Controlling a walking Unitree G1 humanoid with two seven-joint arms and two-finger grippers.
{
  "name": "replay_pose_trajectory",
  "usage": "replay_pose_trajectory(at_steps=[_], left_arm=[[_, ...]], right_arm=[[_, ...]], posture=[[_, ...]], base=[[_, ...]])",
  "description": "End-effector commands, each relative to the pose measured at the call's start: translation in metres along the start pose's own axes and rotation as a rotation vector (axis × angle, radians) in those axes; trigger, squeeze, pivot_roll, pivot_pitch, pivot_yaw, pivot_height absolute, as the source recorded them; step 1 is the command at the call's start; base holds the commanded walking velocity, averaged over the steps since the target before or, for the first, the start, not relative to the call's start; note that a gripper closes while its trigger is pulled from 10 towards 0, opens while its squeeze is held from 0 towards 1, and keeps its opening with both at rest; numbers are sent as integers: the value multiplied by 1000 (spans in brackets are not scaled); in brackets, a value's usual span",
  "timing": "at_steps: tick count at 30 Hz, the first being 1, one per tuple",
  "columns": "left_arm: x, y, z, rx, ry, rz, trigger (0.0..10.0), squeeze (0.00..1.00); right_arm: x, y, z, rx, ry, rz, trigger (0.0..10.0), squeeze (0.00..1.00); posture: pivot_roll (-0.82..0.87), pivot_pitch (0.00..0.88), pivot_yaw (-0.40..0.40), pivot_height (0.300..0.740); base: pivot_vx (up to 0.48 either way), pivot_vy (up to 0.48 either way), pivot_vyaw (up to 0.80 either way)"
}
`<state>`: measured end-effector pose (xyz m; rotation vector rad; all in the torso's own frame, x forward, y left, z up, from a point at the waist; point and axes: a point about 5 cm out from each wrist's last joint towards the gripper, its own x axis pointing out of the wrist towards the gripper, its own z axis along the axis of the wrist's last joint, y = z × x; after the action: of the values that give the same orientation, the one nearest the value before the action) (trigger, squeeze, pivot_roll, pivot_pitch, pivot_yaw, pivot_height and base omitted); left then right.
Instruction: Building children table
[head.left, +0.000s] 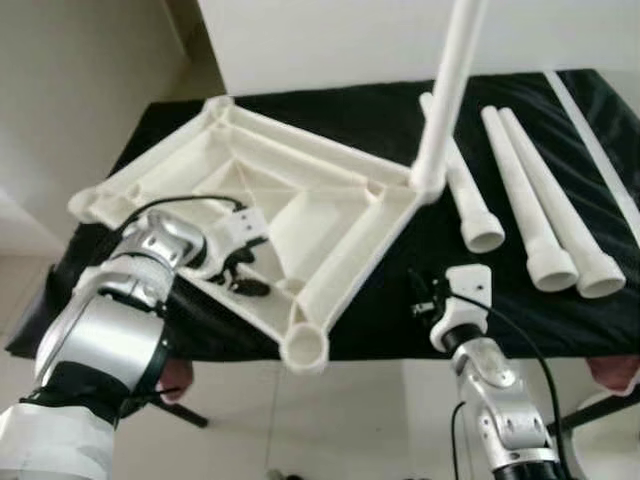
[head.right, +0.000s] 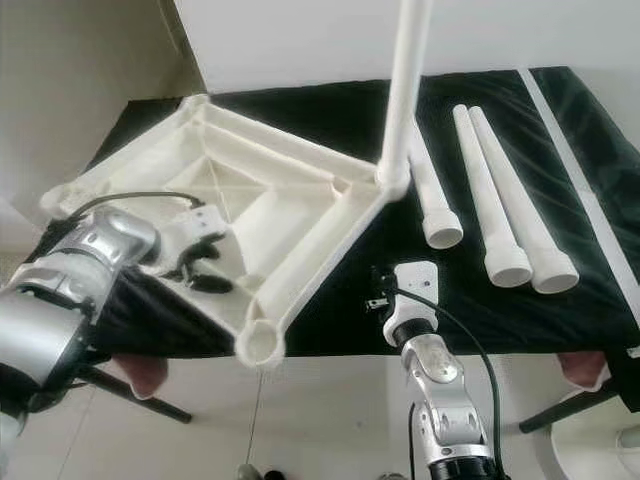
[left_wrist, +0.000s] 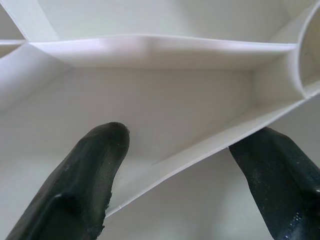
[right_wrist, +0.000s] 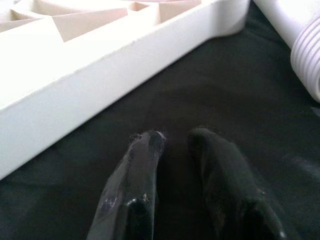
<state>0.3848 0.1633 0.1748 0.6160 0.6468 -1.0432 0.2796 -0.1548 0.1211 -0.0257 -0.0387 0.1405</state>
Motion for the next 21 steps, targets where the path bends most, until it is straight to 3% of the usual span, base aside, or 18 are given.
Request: replay_pose_trajectory(at_steps=[1, 7, 11, 13, 16, 21], left_arm=[[-1, 8, -18, -95, 27, 182, 10000, 0], [-1, 9, -13, -83, 13, 188, 10000, 0], [13, -1, -7, -96, -8, 115, 10000, 0], [27, -12, 0, -100, -58, 69, 10000, 0], [35, -18, 2, -91, -74, 26, 10000, 0], [33, -18, 11, -53, -95, 0, 10000, 0]], right_arm=[[-6, -4, -16, 8, 77, -27, 10000, 0], [-4, -3, -15, 9, 74, -23, 10000, 0], [-2, -2, -14, 12, 72, -24, 10000, 0], [-2, -1, -14, 13, 70, -26, 10000, 0], [-1, -1, -14, 15, 68, -26, 10000, 0], [0, -1, -13, 14, 66, -21, 10000, 0]], posture=[[-54, 157, 133, 740], [-53, 155, 134, 740], [-51, 154, 138, 740], [-54, 150, 138, 740], [-56, 147, 133, 740], [-50, 143, 126, 740]], base=[[0, 0, 0], [0, 0, 0], [0, 0, 0], [0, 0, 0], [0, 0, 0], [0, 0, 0]])
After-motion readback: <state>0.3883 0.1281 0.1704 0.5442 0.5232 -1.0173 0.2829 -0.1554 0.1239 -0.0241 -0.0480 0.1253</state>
